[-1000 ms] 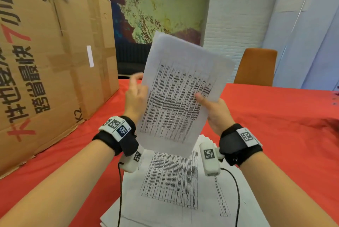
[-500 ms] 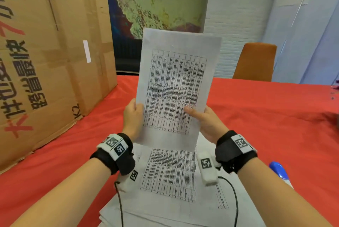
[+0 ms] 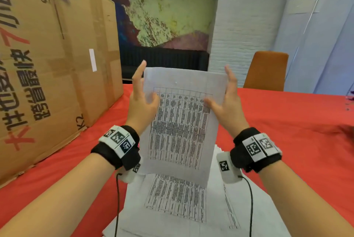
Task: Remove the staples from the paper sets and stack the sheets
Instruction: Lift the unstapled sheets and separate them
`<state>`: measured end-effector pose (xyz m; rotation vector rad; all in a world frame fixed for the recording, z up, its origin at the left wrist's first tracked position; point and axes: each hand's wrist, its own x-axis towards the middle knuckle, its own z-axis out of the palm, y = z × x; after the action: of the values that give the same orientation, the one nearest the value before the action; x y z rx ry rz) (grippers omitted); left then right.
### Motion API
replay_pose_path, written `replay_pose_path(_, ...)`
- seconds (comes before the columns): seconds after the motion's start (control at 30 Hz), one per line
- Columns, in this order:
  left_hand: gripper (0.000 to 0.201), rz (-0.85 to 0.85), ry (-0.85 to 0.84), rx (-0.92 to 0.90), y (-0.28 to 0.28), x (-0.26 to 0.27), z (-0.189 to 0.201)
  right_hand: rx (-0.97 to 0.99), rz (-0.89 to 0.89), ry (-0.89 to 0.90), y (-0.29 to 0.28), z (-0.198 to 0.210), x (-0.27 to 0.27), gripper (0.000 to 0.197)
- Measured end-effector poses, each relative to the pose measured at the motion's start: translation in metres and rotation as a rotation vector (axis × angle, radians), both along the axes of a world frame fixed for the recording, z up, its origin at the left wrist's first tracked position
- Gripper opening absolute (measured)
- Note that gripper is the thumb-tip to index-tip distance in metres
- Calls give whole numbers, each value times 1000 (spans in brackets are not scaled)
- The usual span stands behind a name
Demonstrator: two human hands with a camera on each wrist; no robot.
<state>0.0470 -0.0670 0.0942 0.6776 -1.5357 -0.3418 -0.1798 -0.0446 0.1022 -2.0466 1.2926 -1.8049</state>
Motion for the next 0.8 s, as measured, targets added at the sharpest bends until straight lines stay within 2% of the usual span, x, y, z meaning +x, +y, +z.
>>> replay_pose_path(0.07, 80, 65, -126, -95, -3, 3, 10, -108, -20, 157, 8, 20, -2, 96)
replay_pose_path(0.1, 75, 100, -172, -132, -3, 4, 15, -112, -36, 247, 10, 29, -4, 90)
replay_pose_path(0.17, 60, 163, -226, -184, -5, 7, 21, -103, -111, 419, 9, 42, -10, 62)
replay_pose_path(0.23, 47, 208, -240, -184, -6, 11, 22, -144, -136, 442, 8, 47, -16, 34)
replay_pose_path(0.3, 46, 172, -180, -143, -9, 14, 19, -140, -71, 323, 6, 46, -21, 25)
replay_pose_path(0.37, 52, -19, -21, 24, -8, 15, 14, -88, -5, 182, 5, 41, -22, 21)
replay_pose_path(0.43, 33, -117, 14, 211, -8, 12, 6, -7, 62, 54, 6, 40, -21, 15)
replay_pose_path(0.5, 18, -38, -39, 237, -8, 11, 7, 138, 142, -144, 12, 41, -27, 20)
replay_pose_path(0.57, 20, 67, -66, 213, -14, 16, 15, 387, 32, -239, 14, 39, -52, 41)
replay_pose_path(0.6, 20, 77, -81, 231, -16, 19, 21, 543, -116, -160, 15, 34, -69, 50)
replay_pose_path(0.63, 20, 59, -106, 278, -17, 22, 26, 716, -280, 13, 15, 24, -88, 54)
replay_pose_path(0.7, 23, -46, -215, 410, -16, 21, 22, 1088, -554, 510, 23, -6, -122, 50)
replay_pose_path(0.73, 24, -79, -280, 461, -13, 19, 15, 1223, -621, 688, 29, -22, -137, 46)
replay_pose_path(0.8, 31, -86, -347, 554, -8, 14, -11, 1395, -625, 805, 47, -48, -157, 45)
